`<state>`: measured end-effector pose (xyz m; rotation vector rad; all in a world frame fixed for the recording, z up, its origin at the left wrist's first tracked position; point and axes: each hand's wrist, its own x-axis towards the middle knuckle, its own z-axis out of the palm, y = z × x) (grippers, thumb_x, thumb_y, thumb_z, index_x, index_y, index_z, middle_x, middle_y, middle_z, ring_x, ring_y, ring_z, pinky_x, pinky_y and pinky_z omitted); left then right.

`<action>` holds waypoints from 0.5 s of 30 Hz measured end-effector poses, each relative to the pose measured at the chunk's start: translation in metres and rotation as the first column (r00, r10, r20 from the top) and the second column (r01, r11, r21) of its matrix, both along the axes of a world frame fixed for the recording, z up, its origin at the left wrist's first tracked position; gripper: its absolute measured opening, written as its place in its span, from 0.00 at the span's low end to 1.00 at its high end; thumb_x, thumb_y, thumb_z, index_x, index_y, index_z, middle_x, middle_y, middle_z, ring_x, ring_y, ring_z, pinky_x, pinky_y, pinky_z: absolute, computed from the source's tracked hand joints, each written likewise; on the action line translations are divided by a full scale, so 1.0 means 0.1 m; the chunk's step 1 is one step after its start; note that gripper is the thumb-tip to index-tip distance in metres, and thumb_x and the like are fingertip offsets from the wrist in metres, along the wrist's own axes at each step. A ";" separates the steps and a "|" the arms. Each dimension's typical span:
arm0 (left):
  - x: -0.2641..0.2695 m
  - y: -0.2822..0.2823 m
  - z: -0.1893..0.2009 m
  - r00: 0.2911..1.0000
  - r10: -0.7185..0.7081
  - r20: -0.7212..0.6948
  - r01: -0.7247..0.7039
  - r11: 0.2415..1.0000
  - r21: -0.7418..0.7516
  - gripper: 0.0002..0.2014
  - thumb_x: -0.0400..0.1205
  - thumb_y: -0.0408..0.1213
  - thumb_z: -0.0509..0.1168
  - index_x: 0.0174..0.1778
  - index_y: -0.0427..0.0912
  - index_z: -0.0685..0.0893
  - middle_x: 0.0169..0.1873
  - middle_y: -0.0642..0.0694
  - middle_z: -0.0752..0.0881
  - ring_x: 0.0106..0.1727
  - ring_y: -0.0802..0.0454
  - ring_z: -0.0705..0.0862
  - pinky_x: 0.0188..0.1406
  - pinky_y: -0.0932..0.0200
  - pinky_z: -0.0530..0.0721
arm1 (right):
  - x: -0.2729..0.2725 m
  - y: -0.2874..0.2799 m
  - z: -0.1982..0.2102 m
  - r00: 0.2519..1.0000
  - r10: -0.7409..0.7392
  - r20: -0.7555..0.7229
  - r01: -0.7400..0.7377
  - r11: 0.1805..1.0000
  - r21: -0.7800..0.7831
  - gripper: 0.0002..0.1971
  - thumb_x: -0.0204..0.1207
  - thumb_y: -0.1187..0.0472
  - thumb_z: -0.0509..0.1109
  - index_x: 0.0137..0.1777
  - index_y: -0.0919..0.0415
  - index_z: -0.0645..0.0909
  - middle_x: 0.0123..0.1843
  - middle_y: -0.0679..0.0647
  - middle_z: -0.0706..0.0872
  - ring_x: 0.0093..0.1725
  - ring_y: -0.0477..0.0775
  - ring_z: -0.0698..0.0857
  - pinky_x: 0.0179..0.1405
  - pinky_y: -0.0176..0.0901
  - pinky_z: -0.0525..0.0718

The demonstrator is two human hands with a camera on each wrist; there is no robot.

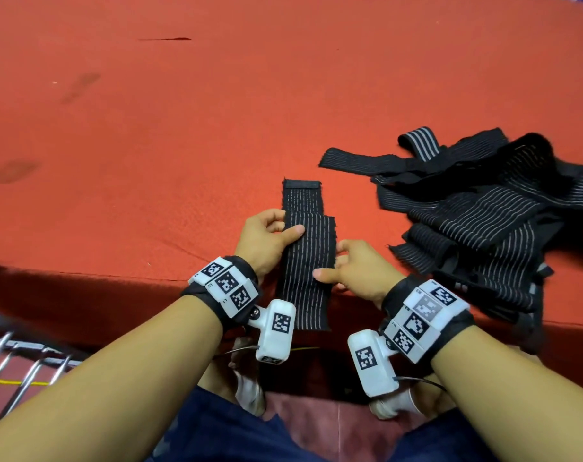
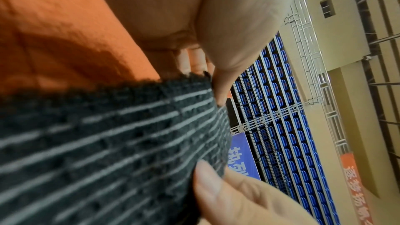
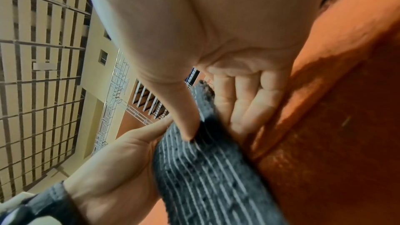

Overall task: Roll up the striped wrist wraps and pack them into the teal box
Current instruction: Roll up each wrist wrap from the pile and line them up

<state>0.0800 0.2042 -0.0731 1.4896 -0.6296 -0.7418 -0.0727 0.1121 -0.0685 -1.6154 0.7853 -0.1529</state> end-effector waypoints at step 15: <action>0.03 0.12 -0.05 0.989 -0.142 -0.033 0.143 0.989 0.043 0.42 0.81 0.24 0.72 0.81 0.67 0.63 0.49 0.30 0.91 0.41 0.46 0.92 0.34 0.46 0.91 | 0.25 -0.20 -0.12 0.927 -0.270 0.261 0.260 0.963 0.070 0.26 0.80 0.64 0.76 0.72 0.59 0.67 0.48 0.54 0.87 0.44 0.53 0.89 0.43 0.54 0.88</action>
